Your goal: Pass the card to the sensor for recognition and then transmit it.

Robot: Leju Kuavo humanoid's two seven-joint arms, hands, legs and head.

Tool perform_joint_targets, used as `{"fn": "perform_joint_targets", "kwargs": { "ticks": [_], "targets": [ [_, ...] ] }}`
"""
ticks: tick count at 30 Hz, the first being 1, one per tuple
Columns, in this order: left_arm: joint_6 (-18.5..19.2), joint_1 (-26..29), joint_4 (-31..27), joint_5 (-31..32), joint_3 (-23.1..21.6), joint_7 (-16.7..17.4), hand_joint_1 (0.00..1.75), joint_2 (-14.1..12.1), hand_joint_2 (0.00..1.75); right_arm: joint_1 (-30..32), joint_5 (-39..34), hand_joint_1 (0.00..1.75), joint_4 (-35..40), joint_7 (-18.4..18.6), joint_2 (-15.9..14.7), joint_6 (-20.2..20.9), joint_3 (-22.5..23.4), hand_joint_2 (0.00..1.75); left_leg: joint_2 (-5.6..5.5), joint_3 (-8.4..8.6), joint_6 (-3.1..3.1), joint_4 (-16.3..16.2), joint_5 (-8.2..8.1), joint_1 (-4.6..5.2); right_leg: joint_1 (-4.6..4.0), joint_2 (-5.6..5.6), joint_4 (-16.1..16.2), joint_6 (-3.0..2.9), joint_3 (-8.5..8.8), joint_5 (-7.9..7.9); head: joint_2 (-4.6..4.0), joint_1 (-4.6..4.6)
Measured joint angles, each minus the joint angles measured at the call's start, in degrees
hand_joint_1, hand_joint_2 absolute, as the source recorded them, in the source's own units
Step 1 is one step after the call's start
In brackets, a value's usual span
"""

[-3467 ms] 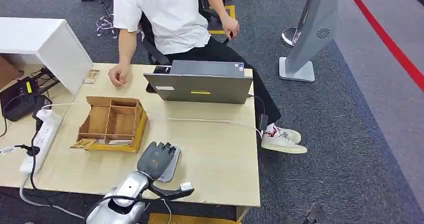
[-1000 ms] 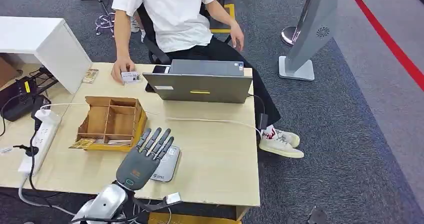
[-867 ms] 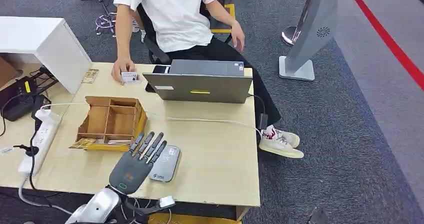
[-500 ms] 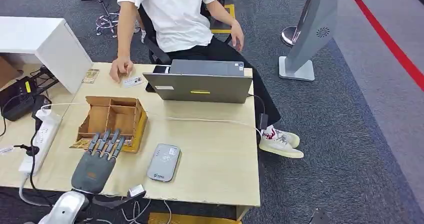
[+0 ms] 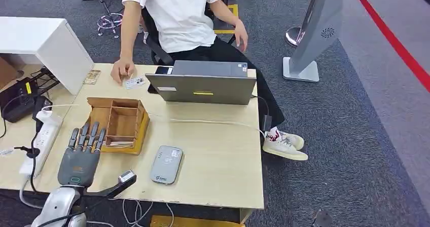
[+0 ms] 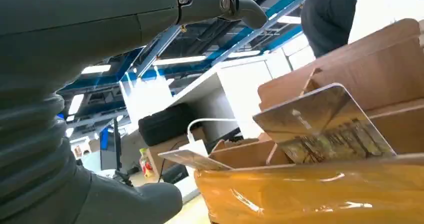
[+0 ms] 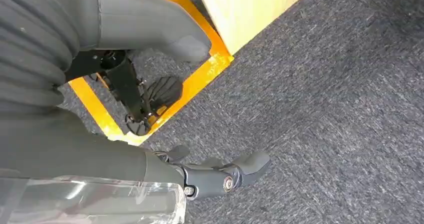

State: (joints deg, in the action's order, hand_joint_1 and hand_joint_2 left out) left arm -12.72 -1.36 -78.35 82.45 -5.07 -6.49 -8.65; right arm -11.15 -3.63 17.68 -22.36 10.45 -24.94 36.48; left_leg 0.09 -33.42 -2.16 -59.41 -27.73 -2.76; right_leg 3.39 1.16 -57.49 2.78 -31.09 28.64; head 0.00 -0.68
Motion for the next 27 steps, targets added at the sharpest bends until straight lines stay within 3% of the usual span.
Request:
{"fn": "perform_joint_targets", "kwargs": {
  "ticks": [7, 17, 27],
  "targets": [
    [-1.1, -2.1, 4.2, -0.3, 1.1, -0.4, 0.0, 2.1, 1.75, -0.4, 0.2, 0.0, 0.0, 0.3, 0.1, 0.0, -0.4, 1.75, -0.01, 0.0, -0.02, 0.0, 0.02, 0.0, 0.0, 0.01, 0.0, 0.0, -0.01, -0.01, 0.0, 0.0],
    [-1.8, -4.0, 4.8, -2.3, 4.5, -0.3, 0.0, 6.8, 1.75, -0.5, 0.2, 0.0, 0.0, 0.5, 0.1, 0.0, -1.2, 1.75, -0.01, 0.0, -0.02, 0.0, 0.02, 0.0, 0.0, 0.01, 0.0, 0.0, -0.01, -0.01, 0.0, 0.0],
    [-1.8, -5.3, 6.8, -3.5, 6.9, -1.3, 0.0, 8.9, 1.75, -0.5, 0.2, 0.0, 0.0, 0.7, 0.1, 0.0, -1.4, 1.75, -0.01, 0.0, -0.02, 0.0, 0.02, 0.0, 0.0, 0.01, 0.0, 0.0, -0.01, -0.01, 0.0, 0.0]
  ]
}}
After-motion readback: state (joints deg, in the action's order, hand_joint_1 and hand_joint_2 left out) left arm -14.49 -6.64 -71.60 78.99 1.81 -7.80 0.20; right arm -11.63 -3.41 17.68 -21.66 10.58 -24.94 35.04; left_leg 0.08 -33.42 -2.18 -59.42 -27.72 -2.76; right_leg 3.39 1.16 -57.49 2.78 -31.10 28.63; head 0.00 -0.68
